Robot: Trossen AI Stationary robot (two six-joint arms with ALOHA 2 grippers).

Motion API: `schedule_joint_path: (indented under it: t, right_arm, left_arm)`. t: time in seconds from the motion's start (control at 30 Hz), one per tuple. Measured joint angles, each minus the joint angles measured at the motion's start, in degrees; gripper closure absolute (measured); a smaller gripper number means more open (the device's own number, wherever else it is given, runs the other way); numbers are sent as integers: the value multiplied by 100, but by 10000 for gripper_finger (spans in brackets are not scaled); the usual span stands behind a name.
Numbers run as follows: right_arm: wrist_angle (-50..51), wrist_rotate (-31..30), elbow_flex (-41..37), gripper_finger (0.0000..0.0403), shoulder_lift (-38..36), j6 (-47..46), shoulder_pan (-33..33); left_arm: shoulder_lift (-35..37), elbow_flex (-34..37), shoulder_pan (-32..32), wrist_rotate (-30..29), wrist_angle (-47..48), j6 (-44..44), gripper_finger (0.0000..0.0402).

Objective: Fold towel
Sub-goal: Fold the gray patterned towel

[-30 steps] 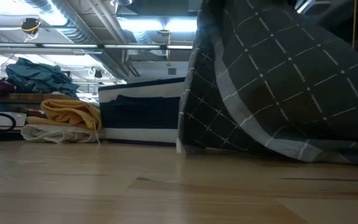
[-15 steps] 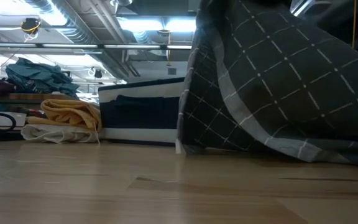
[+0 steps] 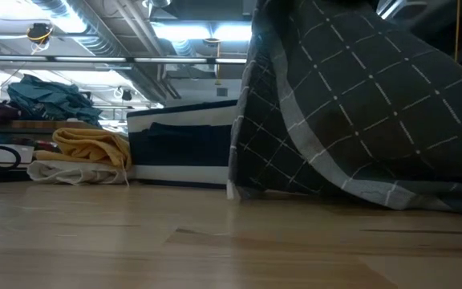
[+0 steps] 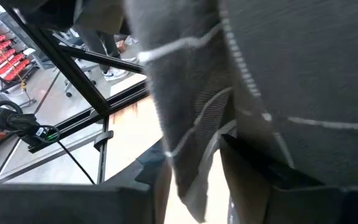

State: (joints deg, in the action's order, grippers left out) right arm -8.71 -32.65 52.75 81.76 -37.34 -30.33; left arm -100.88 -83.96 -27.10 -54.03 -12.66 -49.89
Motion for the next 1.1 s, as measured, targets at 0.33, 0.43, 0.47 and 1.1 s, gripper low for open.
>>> schedule_joint_path:
  t: [0.33, 0.43, 0.47, 1.1]
  right_arm:
    - [-13, 168, 0, 386, -47, 310, -8]
    - [55, 572, 0, 394, -174, 310, -9]
    - [160, 674, 0, 396, -242, 312, -12]
    - [4207, -169, 1957, 400, -1217, 213, -793]
  left_arm:
    - [0, 0, -82, 1, -2, 632, 401]
    - [0, 0, -80, 1, 1, 1028, 401]
    - [0, 0, -80, 1, 1, 1182, 401]
    - [2, 0, -24, 603, 21, 3842, 388]
